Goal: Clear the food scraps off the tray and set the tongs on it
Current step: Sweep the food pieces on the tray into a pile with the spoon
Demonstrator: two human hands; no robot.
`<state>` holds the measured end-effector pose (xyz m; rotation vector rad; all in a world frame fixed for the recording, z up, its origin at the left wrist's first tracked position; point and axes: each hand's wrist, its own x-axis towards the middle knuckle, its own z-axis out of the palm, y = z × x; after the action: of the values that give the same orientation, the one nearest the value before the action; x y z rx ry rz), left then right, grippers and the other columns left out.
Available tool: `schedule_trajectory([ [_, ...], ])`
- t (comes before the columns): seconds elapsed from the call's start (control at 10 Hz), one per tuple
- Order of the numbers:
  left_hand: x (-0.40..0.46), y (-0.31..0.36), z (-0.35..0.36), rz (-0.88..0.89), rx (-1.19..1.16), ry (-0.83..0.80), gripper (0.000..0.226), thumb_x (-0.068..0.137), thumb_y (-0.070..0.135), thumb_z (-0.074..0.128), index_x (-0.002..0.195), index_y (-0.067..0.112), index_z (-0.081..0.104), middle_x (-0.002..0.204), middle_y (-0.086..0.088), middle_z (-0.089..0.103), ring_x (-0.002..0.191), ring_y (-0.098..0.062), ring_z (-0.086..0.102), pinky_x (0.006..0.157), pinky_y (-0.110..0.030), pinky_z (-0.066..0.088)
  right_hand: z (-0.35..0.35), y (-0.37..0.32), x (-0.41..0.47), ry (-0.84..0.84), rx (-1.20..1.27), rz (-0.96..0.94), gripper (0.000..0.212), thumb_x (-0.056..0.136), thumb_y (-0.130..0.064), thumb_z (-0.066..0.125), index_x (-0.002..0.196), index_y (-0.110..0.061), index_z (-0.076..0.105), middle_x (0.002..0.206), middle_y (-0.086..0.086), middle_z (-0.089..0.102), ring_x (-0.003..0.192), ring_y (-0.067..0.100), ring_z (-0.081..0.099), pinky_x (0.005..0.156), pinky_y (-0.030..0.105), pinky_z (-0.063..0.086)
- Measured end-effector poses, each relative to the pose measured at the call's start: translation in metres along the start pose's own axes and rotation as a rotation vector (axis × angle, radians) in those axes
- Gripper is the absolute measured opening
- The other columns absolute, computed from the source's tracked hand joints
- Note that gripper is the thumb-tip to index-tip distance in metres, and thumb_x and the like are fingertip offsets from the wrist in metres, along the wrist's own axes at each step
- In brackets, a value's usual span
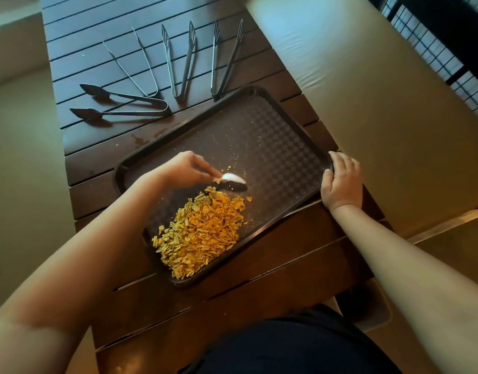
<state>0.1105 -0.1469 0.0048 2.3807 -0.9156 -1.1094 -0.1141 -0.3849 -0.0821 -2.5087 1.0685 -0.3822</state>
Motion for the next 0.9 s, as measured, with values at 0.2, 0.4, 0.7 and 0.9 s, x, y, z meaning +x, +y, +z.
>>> schedule_trajectory([
  [0.2,0.019,-0.009,0.007,-0.032,-0.088,0.293,0.026,0.09,0.016,0.059,0.113,0.025,0.067,0.096,-0.001,0.052,0.079,-0.008,0.048,0.061,-0.016,0.039,0.0,0.0,0.0,-0.005,0.0,-0.001,0.053,0.089,-0.028,0.03,0.132,-0.006,0.05,0.135,0.014,0.05,0.124,0.031,0.041,0.104,0.042,0.035],
  [0.4,0.005,-0.018,0.0,-0.1,-0.012,0.087,0.021,0.088,0.018,0.061,0.105,0.027,0.069,0.094,0.006,0.053,0.09,-0.01,0.049,0.079,-0.027,0.038,0.0,-0.001,-0.001,-0.001,0.005,-0.002,0.052,0.089,-0.028,0.031,0.132,-0.006,0.05,0.136,0.014,0.05,0.125,0.032,0.041,0.104,0.042,0.034],
  [0.7,0.003,-0.005,-0.001,-0.065,-0.093,0.155,0.024,0.09,0.017,0.059,0.107,0.031,0.066,0.091,0.009,0.056,0.076,-0.004,0.05,0.068,-0.02,0.042,0.002,0.001,0.0,0.001,-0.001,-0.002,0.051,0.09,-0.028,0.031,0.132,-0.007,0.05,0.136,0.013,0.05,0.125,0.03,0.041,0.104,0.042,0.036],
  [0.9,0.01,0.007,0.017,-0.012,-0.009,0.0,0.025,0.089,0.016,0.06,0.11,0.027,0.068,0.092,0.012,0.052,0.082,-0.002,0.048,0.078,-0.022,0.035,0.002,0.001,0.0,0.009,-0.005,-0.009,0.051,0.09,-0.029,0.031,0.132,-0.007,0.05,0.135,0.014,0.051,0.125,0.03,0.042,0.104,0.041,0.036],
])
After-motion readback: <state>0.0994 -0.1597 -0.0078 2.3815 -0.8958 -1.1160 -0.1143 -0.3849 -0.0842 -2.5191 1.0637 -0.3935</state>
